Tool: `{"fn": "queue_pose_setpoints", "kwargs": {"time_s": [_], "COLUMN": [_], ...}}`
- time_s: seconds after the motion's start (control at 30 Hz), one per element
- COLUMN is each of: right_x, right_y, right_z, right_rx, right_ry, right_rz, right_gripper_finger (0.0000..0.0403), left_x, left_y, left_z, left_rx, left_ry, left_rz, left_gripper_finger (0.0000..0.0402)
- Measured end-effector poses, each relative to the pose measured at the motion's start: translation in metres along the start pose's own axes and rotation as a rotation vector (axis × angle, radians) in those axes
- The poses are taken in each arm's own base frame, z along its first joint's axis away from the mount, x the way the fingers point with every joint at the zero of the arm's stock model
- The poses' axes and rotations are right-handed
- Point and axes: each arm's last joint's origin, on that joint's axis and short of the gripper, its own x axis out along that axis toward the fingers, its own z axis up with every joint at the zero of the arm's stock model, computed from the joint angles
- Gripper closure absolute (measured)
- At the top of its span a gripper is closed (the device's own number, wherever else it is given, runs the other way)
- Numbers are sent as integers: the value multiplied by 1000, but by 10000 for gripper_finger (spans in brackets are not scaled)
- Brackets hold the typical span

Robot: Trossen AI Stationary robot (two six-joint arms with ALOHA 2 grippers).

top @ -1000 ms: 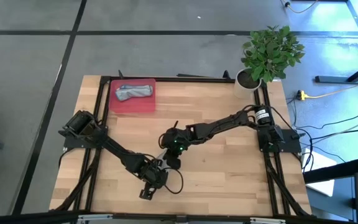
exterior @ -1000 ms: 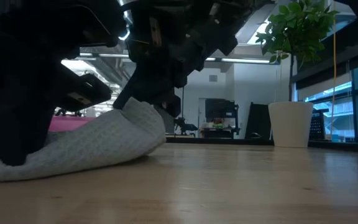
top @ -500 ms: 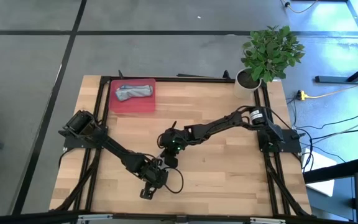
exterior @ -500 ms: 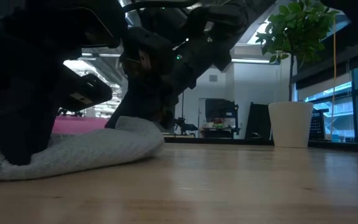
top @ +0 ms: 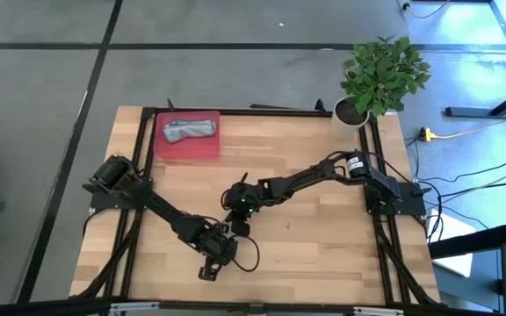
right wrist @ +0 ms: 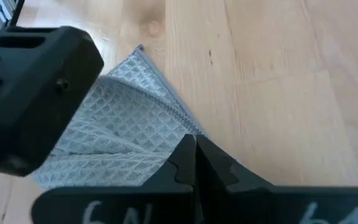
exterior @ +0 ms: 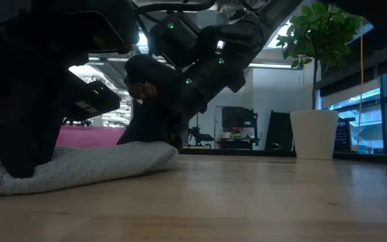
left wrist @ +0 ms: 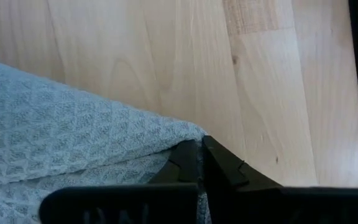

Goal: Roll microfiber towels into tight, uniform cylinder then place into a basket
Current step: Roll the gray towel

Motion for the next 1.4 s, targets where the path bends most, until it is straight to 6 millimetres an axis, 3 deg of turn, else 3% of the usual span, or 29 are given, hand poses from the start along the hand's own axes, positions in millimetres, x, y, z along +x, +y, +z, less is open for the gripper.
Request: {"fn": "queue_pose_setpoints", "kwargs": {"time_s": [0.53,0.9,1.23,1.4], "right_x": [0,-1,-1,0], "right_y": [-6,-11,-11,-9], "right_z": [0,-1,-3,-4], "right_rx": [-31,-35,-32,-39], "right_ry": [-1,-8,16,18], "right_rz": [-57,-122,-132,-129], "right_gripper_finger": [398,398,398,398], "left_x": [-63,-75,-110,-112], "left_y": [17,47,51,61], "left_z": [-4,-14,-15,-19], "left_rx": [-168,-310,-276,-316], "left_ry": [21,150,21,60], "left_rz": [69,232,336,412], "left_gripper_finger": [401,401,401,401]}}
